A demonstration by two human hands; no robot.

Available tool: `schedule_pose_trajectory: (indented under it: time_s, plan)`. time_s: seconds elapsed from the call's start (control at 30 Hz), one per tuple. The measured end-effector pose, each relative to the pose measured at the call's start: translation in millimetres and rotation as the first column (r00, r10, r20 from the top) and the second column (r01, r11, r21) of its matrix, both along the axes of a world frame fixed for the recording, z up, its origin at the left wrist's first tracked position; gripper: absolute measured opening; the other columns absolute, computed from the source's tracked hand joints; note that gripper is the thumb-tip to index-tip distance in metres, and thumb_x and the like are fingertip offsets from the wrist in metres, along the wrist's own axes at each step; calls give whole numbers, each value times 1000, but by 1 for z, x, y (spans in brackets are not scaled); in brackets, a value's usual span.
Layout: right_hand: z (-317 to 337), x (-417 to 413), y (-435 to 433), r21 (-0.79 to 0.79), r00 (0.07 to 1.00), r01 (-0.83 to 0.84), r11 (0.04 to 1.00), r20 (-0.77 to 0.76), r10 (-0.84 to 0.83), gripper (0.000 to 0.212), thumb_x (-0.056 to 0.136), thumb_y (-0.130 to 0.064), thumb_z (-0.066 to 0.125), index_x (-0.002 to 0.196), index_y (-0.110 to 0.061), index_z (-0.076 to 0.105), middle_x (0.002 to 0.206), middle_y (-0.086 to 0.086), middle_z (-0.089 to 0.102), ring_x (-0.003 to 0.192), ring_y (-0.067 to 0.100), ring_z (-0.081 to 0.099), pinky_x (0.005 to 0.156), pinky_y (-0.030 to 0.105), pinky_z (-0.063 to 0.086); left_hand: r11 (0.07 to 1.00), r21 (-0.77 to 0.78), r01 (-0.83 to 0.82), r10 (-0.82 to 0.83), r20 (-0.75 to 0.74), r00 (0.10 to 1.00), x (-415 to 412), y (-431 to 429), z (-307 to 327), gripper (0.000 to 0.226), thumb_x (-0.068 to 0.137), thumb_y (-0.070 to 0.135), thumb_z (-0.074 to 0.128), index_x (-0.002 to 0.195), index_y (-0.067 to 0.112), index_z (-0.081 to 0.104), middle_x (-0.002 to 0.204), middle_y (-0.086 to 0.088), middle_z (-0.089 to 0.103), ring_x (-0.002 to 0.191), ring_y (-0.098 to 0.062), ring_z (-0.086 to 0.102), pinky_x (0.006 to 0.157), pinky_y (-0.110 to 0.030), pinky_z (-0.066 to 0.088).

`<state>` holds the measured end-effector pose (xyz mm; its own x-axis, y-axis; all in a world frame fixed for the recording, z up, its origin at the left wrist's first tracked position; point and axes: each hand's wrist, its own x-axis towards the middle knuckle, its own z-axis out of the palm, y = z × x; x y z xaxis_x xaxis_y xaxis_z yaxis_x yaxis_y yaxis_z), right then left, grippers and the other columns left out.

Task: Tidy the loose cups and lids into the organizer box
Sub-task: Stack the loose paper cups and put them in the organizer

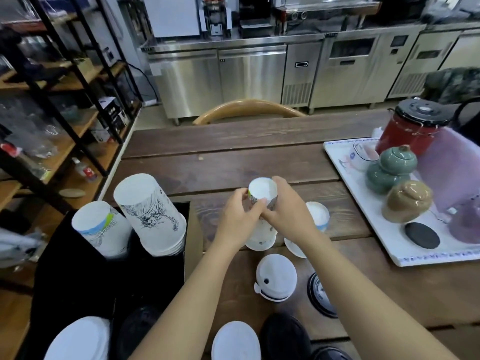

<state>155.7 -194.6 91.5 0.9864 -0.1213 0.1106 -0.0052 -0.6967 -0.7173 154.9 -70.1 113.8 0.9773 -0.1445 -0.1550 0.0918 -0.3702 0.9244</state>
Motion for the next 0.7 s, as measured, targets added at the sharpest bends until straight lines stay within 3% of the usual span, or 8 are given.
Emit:
schedule_pose_trajectory:
  time_s: [0.1,0.17,0.23,0.33,0.4,0.5,0.6,0.7]
  plan:
    - [-25,2,4,-67,995,-49,997,-94,43,65,75,-38,63,129,-16,35,120,7,56,106,27,55,77,44,52,997,71,35,-28,-109,994,2,4,-17,38,86,39,56,119,19,53,114,3,60,107,-15,56,77,-27,40]
    - [-36,2,7,-72,989,-59,996,-137,49,75,76,-37,66,137,-15,29,131,8,51,117,27,50,89,46,49,996,76,48,-33,-186,982,4,6,-28,36,88,42,51,118,21,54,113,3,61,104,-14,57,78,-28,41]
    - [-43,2,10,20,985,-33,999,-169,36,85,73,-36,72,139,-16,23,134,8,50,123,26,47,96,45,46,1000,2,-9,9,-278,961,7,6,-34,31,92,41,46,112,20,56,112,0,62,103,-16,57,85,-32,45]
    - [-50,1,11,226,975,41,973,-220,10,93,67,-37,78,137,-21,19,128,3,54,117,23,52,95,44,47,986,-93,-136,92,-370,924,17,5,-41,25,96,37,39,94,23,59,115,-4,62,110,-20,58,102,-42,43]
    - [-54,-1,12,306,966,79,949,-258,3,90,67,-33,79,134,-19,21,123,-1,55,113,19,54,94,37,45,981,-98,-168,116,-400,909,20,4,-46,27,97,35,36,99,21,59,120,-4,62,113,-21,57,103,-42,43]
    - [-56,-5,14,357,958,103,928,-288,5,77,68,-21,79,127,-15,30,115,-2,53,108,17,52,84,25,38,984,-58,-166,117,-493,862,20,4,-57,32,97,29,33,115,17,57,122,-4,62,114,-23,57,91,-37,44]
    - [-51,-3,15,293,957,91,952,-290,-2,64,67,-23,77,116,-16,36,105,-2,57,99,18,54,77,27,40,978,-59,-198,125,-596,794,17,6,-59,34,97,31,33,125,21,51,127,-4,58,116,-25,55,90,-38,42]
    - [-36,-2,19,227,973,76,971,-230,-22,58,65,-26,76,109,-19,38,104,1,59,97,20,56,74,30,42,961,-135,-241,130,-549,825,16,9,-52,33,99,34,33,123,20,51,120,-3,60,110,-21,56,85,-33,45]
